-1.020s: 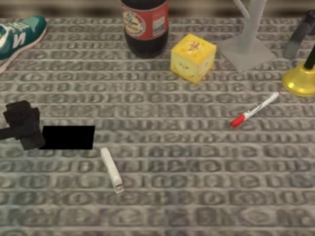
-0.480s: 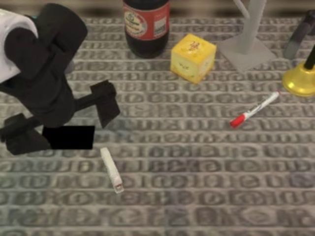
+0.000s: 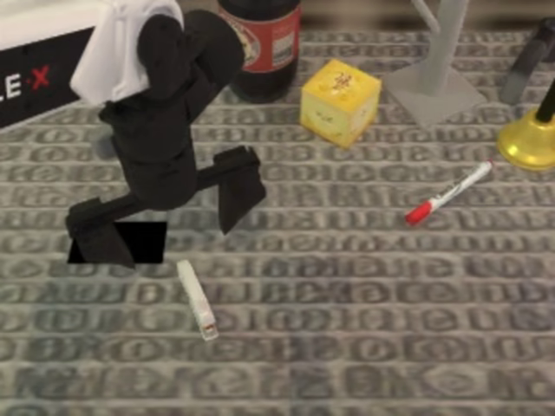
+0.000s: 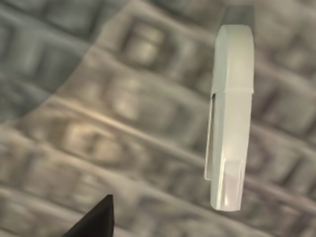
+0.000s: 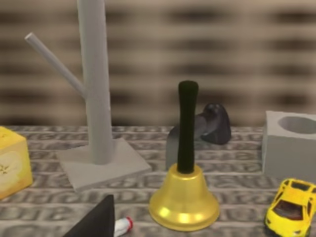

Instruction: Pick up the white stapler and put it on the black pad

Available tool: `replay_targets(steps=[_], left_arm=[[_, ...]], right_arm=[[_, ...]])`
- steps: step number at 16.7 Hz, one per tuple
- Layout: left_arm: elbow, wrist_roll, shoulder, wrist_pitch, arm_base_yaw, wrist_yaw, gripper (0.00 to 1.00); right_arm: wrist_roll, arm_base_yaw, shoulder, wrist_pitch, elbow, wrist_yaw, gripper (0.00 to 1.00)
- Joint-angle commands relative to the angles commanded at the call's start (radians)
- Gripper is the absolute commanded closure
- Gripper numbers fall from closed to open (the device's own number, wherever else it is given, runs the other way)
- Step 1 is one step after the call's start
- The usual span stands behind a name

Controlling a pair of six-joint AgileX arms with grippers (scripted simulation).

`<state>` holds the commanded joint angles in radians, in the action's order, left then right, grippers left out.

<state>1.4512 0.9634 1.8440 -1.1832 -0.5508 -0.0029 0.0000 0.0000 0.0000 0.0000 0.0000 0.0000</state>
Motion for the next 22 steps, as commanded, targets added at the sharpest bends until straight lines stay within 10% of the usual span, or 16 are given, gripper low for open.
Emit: replay_targets(steps=[20,22], left_arm=[[-0.251,-0.006,0.125,0.376,0.004,0.001,0.0],[-0.251,-0.006,0.125,0.376,0.004,0.001,0.15]], right_arm=[[0.0,0.0,0.0,0.0,0.0,0.0,0.0],[0.0,0.0,0.0,0.0,0.0,0.0,0.0]])
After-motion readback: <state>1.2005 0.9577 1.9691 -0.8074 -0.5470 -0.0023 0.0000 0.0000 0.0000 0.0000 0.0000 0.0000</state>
